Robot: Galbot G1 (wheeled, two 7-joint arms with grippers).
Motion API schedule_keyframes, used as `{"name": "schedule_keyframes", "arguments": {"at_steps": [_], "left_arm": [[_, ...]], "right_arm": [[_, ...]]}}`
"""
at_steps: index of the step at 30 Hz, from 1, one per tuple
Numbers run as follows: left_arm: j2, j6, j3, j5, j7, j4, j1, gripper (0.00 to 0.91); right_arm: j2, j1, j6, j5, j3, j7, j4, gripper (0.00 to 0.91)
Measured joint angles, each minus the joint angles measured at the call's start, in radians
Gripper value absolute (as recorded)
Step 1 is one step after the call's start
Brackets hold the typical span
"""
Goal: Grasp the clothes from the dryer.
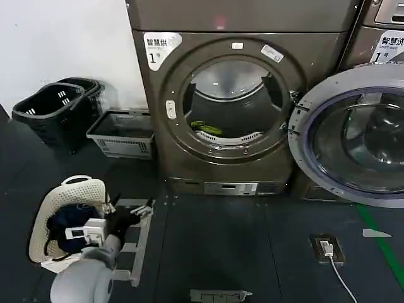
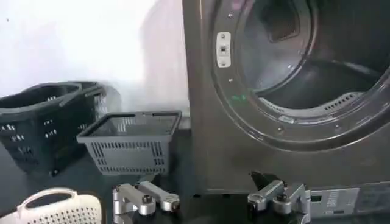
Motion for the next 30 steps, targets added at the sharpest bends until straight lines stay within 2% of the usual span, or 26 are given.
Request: {"name": "schedule_keyframes", "arguments": {"at_steps": [30], "left_arm": [[-0.004, 0.000, 0.008, -0.029, -0.025, 0.014, -0.004, 0.907]], "right_arm": [[0.006, -0.016, 0.000, 0.008, 0.014, 0.019, -0.021, 0.907]]}}
